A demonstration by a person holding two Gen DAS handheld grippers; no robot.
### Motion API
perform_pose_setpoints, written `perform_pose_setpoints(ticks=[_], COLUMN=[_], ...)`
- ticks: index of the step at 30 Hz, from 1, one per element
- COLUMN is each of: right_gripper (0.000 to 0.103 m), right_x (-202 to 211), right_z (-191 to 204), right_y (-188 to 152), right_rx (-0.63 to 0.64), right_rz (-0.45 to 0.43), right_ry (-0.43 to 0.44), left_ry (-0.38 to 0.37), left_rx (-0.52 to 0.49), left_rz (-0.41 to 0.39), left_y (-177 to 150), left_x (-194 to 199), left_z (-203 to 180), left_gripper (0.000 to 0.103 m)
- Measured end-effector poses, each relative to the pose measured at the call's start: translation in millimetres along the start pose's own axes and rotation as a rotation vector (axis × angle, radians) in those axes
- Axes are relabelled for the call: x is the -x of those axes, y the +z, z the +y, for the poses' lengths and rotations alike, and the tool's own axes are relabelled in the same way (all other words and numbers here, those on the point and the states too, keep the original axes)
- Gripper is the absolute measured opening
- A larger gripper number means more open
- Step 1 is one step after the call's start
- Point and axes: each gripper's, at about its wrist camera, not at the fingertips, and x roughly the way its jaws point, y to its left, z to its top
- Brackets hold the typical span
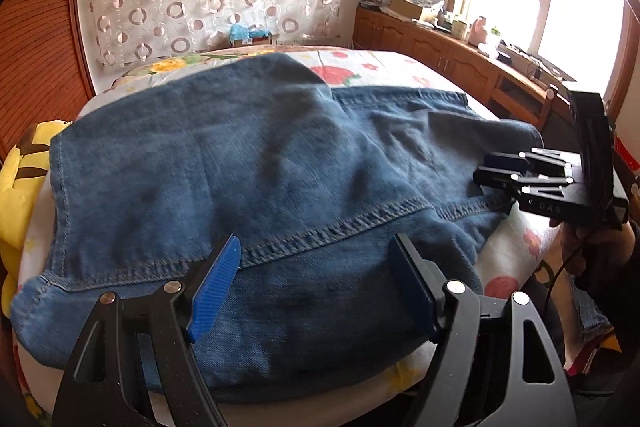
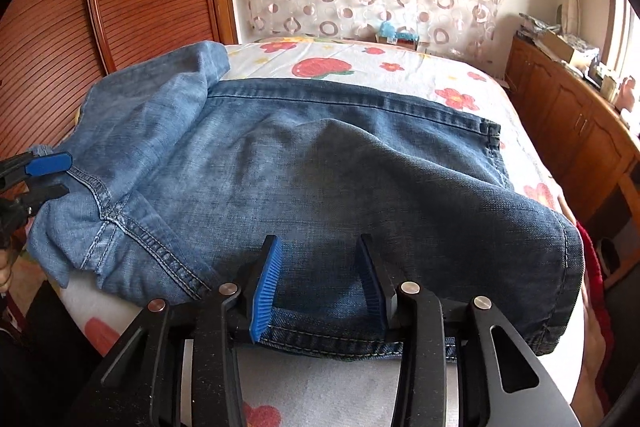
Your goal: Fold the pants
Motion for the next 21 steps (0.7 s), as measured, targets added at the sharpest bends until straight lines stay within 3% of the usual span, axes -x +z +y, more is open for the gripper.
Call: perform_pose_setpoints(ticks=[9, 16, 21], right_gripper=[0.041, 0.041, 0.041], right_x=[-6, 38, 62], right_z=[2, -31, -68], right_y=[7, 5, -13], right_rx=[-0.015, -0.099, -0.148], right_rz=[0.028, -0.038, -0.032], right_ry=[-0.023, -0.056, -0.135], left_ry=[0.002, 0.005, 0.012], left_rx=[-0.001, -0.002, -0.004], left_rz=[0.014, 0.002, -0.005], left_y=[-12, -16, -17], left_x=[-7, -5, -5], left_z=[1, 0, -1], left_gripper=[0.077, 0.078, 0.079])
